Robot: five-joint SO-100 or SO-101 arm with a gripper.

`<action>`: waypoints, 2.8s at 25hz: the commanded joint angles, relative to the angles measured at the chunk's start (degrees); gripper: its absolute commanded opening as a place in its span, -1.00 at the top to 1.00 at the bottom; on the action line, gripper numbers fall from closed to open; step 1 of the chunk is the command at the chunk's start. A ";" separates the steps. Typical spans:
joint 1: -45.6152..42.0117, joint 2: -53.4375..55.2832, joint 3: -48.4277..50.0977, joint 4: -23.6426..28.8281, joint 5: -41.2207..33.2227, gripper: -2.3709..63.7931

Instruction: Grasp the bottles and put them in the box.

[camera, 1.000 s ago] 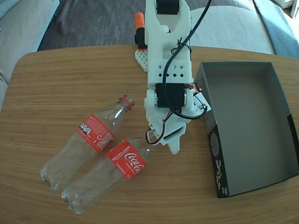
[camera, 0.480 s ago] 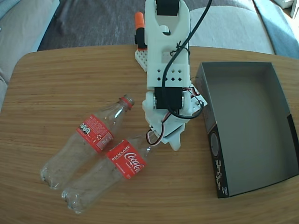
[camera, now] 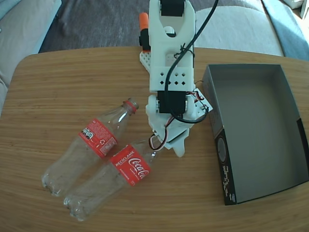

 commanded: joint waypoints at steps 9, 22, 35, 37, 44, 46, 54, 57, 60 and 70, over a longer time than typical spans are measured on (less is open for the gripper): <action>1.93 0.70 -1.49 -0.26 -5.01 -0.39; 2.90 0.70 -1.49 -1.05 -4.83 -0.19; 2.81 0.70 -1.23 -1.05 -4.92 0.03; 2.72 0.70 -1.23 -1.05 -4.92 0.16; 2.37 0.79 -1.41 -1.05 -4.57 0.43; 2.37 0.79 -1.32 -1.05 -4.39 0.43; 2.29 1.49 -0.97 -1.05 -4.31 0.57; 2.29 1.67 -1.58 -1.05 -4.31 0.62; 2.29 1.67 -1.58 -1.05 -4.31 0.70; 2.29 1.67 -1.49 -1.05 -4.31 0.88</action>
